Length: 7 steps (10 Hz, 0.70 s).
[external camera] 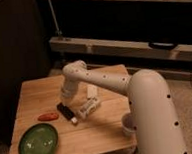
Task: Place the eraser in the ceramic cup
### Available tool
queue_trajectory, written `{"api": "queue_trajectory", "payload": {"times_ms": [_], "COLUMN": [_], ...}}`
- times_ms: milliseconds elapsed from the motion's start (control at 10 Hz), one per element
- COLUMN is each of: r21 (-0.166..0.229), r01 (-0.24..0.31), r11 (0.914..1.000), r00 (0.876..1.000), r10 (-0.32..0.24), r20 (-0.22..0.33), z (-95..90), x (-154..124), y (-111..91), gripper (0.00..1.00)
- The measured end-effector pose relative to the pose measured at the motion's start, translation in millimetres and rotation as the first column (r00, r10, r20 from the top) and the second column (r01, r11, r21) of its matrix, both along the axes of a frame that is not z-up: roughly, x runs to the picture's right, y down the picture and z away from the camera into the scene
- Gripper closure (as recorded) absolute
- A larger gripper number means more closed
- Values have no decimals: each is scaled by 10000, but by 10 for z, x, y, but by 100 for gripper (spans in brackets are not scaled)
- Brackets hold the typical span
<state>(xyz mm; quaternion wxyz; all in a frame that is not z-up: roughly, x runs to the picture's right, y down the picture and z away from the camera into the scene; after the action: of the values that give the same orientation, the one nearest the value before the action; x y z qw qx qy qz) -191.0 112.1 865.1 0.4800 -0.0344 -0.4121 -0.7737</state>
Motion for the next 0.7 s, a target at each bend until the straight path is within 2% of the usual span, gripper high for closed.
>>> {"api": "queue_trajectory", "payload": {"times_ms": [100,200,300,400,500,700], "r21": [266,312,238,129,73,491], "r01": [193,246,275,291,358,895], "r11": [9995,9992,9993,9995,9993,9948], "r00": [9995,9997,9985,9908,9755,9618], "r10": [-186,-245,-286,-306,-366,-991], "r20": [-272,-47,472,1315,2168,2552], "z": [-35,-72,-91,-104,-128,-219], "x": [45,55,34,25,21,-42], "y": [-40,-66,-44,17,77,160], "gripper": [46,36,28,21,20,20]}}
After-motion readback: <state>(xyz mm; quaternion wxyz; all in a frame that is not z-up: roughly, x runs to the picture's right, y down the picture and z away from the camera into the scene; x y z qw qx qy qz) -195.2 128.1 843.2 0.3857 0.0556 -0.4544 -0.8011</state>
